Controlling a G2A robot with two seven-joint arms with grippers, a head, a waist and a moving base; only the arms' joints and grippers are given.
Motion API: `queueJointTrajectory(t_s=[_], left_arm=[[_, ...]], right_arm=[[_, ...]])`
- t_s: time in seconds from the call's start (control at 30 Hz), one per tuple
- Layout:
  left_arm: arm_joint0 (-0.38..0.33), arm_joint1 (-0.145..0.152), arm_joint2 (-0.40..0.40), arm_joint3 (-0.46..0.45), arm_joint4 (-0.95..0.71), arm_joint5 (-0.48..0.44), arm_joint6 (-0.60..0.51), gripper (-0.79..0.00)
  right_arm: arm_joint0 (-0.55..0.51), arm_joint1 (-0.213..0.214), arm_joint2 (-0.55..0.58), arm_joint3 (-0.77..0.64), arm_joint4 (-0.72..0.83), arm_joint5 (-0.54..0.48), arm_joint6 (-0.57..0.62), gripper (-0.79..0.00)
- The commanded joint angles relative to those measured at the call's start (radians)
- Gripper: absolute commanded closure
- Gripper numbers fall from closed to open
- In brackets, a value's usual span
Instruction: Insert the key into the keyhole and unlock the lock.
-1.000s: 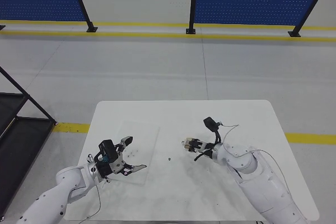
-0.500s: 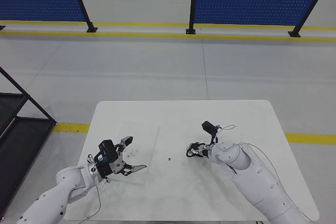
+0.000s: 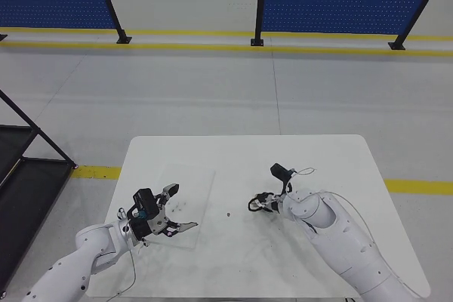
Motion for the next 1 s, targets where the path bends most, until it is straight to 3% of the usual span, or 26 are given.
queueJointTrajectory(t_s=[0.0, 0.03, 0.07, 0.5, 0.87, 0.97], left_arm=[[0.000, 0.000, 0.000, 0.000, 0.000, 0.000, 0.000, -0.785], [0.000, 0.000, 0.000, 0.000, 0.000, 0.000, 0.000, -0.785], [0.000, 0.000, 0.000, 0.000, 0.000, 0.000, 0.000, -0.785], [0.000, 0.000, 0.000, 0.000, 0.000, 0.000, 0.000, -0.785], [0.000, 0.000, 0.000, 0.000, 0.000, 0.000, 0.000, -0.785], [0.000, 0.000, 0.000, 0.000, 0.000, 0.000, 0.000, -0.785]], right_arm=[[0.006, -0.002, -0.004, 0.002, -0.001, 0.006, 0.001, -0.502], [0.009, -0.004, -0.006, 0.003, -0.002, 0.009, -0.002, -0.690], [0.011, -0.005, -0.007, 0.003, -0.004, 0.011, -0.006, -0.785], [-0.019, -0.007, -0.010, -0.062, -0.083, 0.034, -0.110, -0.785], [-0.232, 0.037, 0.079, -0.453, -0.339, 0.011, -0.331, -0.785], [-0.235, 0.038, 0.080, -0.457, -0.340, 0.010, -0.332, -0.785]])
